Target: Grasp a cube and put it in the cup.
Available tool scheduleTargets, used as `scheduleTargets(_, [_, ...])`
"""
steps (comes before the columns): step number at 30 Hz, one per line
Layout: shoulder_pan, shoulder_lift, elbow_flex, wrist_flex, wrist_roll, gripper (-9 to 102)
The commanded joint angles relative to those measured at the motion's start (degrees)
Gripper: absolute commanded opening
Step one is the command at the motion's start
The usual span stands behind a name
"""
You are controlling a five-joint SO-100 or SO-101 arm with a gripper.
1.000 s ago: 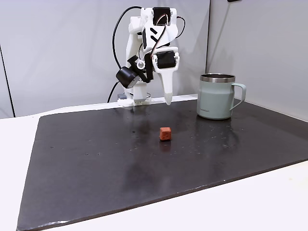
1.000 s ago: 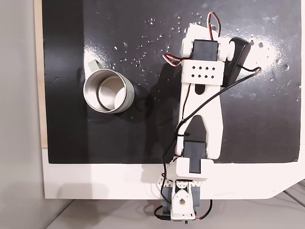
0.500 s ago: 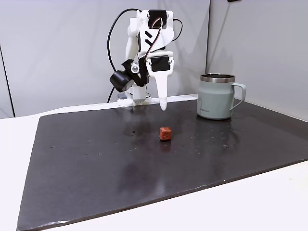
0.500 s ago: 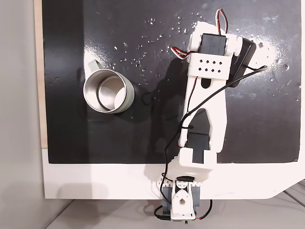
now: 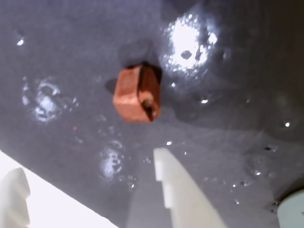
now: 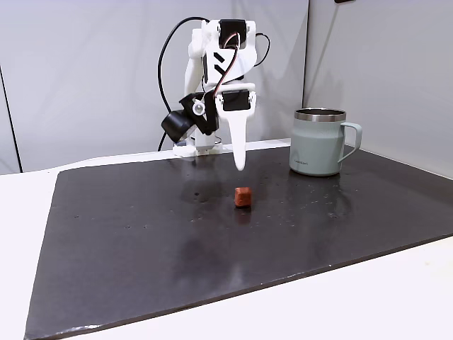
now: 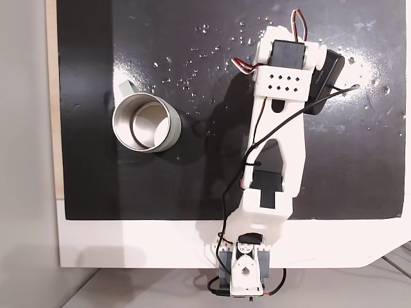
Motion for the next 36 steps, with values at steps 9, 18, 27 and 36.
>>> scheduleTargets(9, [0.35, -5.45, -7.38, 0.79, -0.97, 29])
scheduleTargets(18, [0.00, -11.87, -13.97, 2.81, -2.20, 31])
scheduleTargets(27, [-0.26, -18.98, -22.41, 6.42, -2.55, 31])
scheduleTargets(36, [-0.35, -36.04, -52.73, 20.48, -2.37, 29])
